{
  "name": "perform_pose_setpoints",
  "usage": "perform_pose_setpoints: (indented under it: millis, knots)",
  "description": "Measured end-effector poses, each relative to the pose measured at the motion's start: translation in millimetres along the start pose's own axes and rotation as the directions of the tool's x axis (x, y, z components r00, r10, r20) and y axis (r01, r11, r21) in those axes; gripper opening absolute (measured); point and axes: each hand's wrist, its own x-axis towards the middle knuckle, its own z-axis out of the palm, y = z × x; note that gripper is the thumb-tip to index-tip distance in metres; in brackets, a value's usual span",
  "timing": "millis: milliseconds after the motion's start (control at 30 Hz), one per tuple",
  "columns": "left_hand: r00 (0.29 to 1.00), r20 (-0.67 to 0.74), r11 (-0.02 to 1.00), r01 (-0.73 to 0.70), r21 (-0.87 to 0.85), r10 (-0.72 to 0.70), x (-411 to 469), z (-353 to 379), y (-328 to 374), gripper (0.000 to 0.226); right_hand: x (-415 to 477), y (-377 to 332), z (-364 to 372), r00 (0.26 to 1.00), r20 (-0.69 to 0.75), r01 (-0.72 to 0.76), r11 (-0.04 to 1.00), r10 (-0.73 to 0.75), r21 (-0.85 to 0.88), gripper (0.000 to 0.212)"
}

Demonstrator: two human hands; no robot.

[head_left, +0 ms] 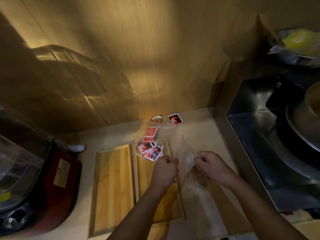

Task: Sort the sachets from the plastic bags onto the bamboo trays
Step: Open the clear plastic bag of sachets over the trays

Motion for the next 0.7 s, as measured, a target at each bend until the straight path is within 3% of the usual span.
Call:
perform_pose_setpoints:
  millis: [100, 233, 333, 400, 500, 600, 700]
  knots:
    - [0.994, 0.111, 0.993, -0.003, 0.122, -0.01, -4.7, 8.9, -0.7, 0.04, 3.7, 1.5, 4.5, 0.999, -0.032, 0.038, 0.997, -0.041, -0.066, 0.03]
    - [0.966, 0.257, 0.998, -0.026, 0.063, 0.009, -10.9, 11.7, -6.1, 0.037, 2.7, 4.1, 5.7, 0.996, -0.049, 0.069, 0.987, -0.077, -0.146, 0.034]
    - [0.989, 0.145, 0.997, -0.018, 0.07, 0.008, -9.7, 6.5, -10.7, 0.035, -2.1, 6.5, 2.9, 0.996, -0.064, 0.048, 0.984, -0.059, -0.171, 0.029]
    - [0.999, 0.004, 0.982, -0.053, 0.183, 0.053, -5.2, 0.4, -15.3, 0.03, -4.5, 8.0, 1.9, 0.996, -0.083, 0.023, 0.977, -0.041, -0.21, 0.028]
    - [0.986, -0.032, 0.908, -0.141, 0.394, 0.167, -3.8, -7.2, -16.9, 0.002, -5.1, 11.0, 4.2, 0.998, -0.056, 0.006, 0.953, -0.024, -0.303, 0.03]
    - [0.952, 0.156, 0.841, -0.306, 0.447, 0.264, -1.7, -5.5, -16.8, 0.043, -5.4, 10.6, 8.1, 0.999, 0.047, 0.008, 0.934, 0.01, -0.357, 0.031]
    - [0.915, 0.218, 0.716, -0.401, 0.571, 0.339, -2.9, -2.0, -13.8, 0.03, -6.6, 7.3, 10.6, 0.998, 0.061, 0.007, 0.907, 0.02, -0.421, 0.015]
